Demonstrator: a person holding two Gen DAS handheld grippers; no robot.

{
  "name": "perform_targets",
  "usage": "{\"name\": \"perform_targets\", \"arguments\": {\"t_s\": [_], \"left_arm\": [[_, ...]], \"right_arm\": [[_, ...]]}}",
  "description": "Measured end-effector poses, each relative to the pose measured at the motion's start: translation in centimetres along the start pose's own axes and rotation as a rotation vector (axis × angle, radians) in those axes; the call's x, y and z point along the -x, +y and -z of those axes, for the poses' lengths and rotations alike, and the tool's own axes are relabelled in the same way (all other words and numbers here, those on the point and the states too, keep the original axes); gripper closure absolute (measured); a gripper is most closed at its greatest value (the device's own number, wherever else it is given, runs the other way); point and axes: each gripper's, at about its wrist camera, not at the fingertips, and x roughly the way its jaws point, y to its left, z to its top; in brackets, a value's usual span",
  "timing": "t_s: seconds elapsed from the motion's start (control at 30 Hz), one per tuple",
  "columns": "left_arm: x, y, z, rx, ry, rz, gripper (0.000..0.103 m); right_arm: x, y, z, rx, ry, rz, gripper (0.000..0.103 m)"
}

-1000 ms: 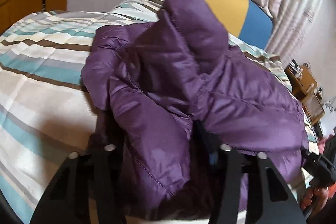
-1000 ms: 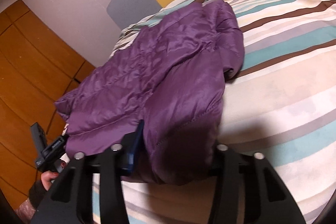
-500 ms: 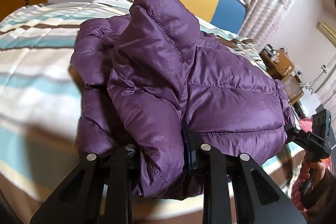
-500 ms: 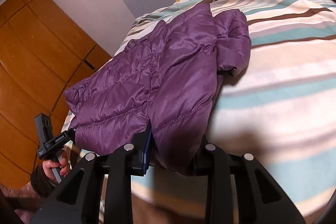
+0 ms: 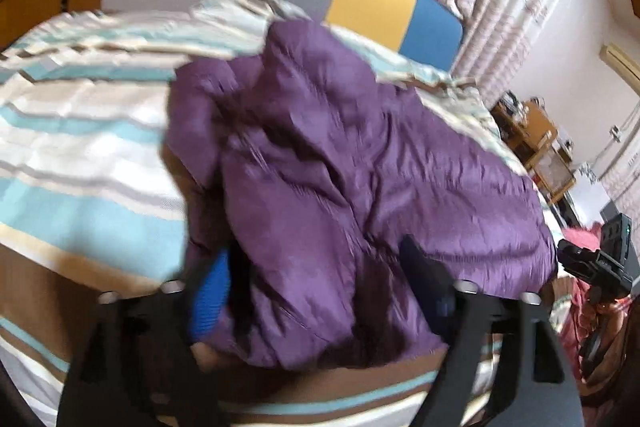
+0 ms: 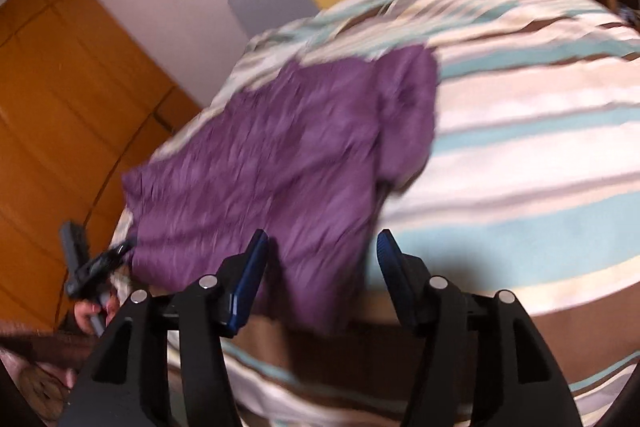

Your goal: Fold large clothes

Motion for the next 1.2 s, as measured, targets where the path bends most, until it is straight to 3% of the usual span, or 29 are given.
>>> {"name": "perform_targets", "arguments": {"t_s": [0.07, 0.13, 0.23, 0.37, 0.4, 0.43, 0.47, 0.53, 0.57, 0.6, 0.73, 0.87, 1.0, 1.2], "left_arm": [[0.0, 0.2, -0.8, -0.023, -0.009, -0.019, 0.02], [-0.6, 0.2, -2.3, -0.055, -0.009, -0.055, 0.02], [-2.5, 0.1, -4.6, -0.088, 0.022, -0.073, 0.016], [-5.4, 0.5, -6.7, -0.094, 0.054, -0.098, 0.016], [-6.0, 0.8, -6.8, -0.074, 0.077, -0.09, 0.02], [-6.0, 1.1, -6.3, -0.05, 0.093, -0.078, 0.028], [-5.8, 1.0, -6.2, -0.035, 0.101, -0.058, 0.05], [-5.0, 0.4, -6.1, -0.016, 0.1, -0.028, 0.071], [-4.4, 0.0, -6.0, -0.023, 0.087, -0.025, 0.082], [-3.6, -0.5, -6.2, -0.04, 0.063, -0.038, 0.086], [-1.0, -2.1, -8.1, -0.054, -0.047, -0.07, 0.09], [-0.5, -2.6, -11.5, 0.023, -0.169, -0.088, 0.09], [-2.6, -3.0, -14.3, 0.102, -0.237, -0.115, 0.09], [-6.7, -3.3, -15.5, 0.076, -0.273, -0.226, 0.09]], "right_arm": [[0.0, -0.3, -1.5, -0.016, -0.044, 0.001, 0.036], [-0.9, 0.1, -3.1, -0.001, -0.067, 0.013, 0.035], [-3.0, 1.1, -5.0, 0.033, -0.064, 0.025, 0.025], [-6.5, 2.0, -5.8, 0.089, -0.025, 0.079, 0.024], [-7.5, 2.4, -6.0, 0.105, -0.01, 0.086, 0.026], [-8.3, 2.8, -5.7, 0.125, 0.005, 0.099, 0.038], [-8.6, 3.4, -5.4, 0.151, 0.016, 0.112, 0.056], [-8.3, 4.9, -4.4, 0.208, 0.013, 0.104, 0.078], [-7.6, 5.4, -4.1, 0.232, -0.001, 0.098, 0.084], [-7.3, 5.7, -3.8, 0.245, -0.012, 0.097, 0.086], [-4.6, 7.8, -5.9, 0.282, -0.119, 0.083, 0.09], [-3.9, 8.8, -8.9, 0.244, -0.221, 0.092, 0.09], [-5.7, 8.3, -11.2, 0.191, -0.272, 0.114, 0.09], [-9.7, 7.0, -13.0, 0.138, -0.304, 0.184, 0.09]]}}
